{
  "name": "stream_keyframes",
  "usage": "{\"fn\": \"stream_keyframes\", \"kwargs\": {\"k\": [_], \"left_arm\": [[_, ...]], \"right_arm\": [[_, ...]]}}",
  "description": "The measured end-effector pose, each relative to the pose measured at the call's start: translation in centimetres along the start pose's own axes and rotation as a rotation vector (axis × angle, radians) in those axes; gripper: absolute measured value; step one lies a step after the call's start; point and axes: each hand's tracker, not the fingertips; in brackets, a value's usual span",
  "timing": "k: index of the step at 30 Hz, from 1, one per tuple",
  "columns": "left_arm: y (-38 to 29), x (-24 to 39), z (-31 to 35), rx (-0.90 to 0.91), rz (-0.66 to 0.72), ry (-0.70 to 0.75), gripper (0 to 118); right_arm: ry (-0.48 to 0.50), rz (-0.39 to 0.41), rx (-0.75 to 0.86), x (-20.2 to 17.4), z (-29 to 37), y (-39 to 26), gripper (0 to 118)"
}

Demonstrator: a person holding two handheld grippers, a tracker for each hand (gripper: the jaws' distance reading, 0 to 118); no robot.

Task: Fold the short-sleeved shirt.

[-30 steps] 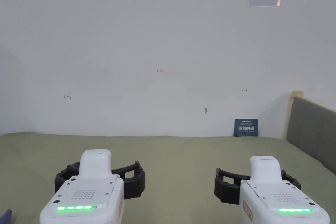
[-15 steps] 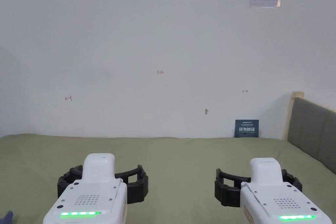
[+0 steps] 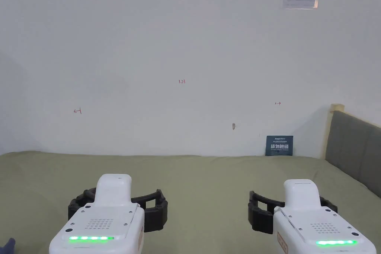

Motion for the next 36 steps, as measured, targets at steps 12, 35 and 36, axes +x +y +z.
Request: {"fn": "stream_keyframes", "kwargs": {"k": [12, 35, 36], "left_arm": [[-0.3, 1.2, 0.1, 0.019, -0.027, -0.005, 1], [-0.4, -14.8, 5.4, -0.021, 0.02, 0.357, 1], [-0.6, -16.2, 6.3, -0.031, 0.008, 0.4, 1]], "right_arm": [[-0.073, 0.024, -0.012, 0.4, 0.6, 0.0, 0], [0.304, 0.008, -0.065, -13.7, -2.4, -0.2, 0], [0.337, 0.009, -0.065, -15.5, -2.5, -0.3, 0]]}}
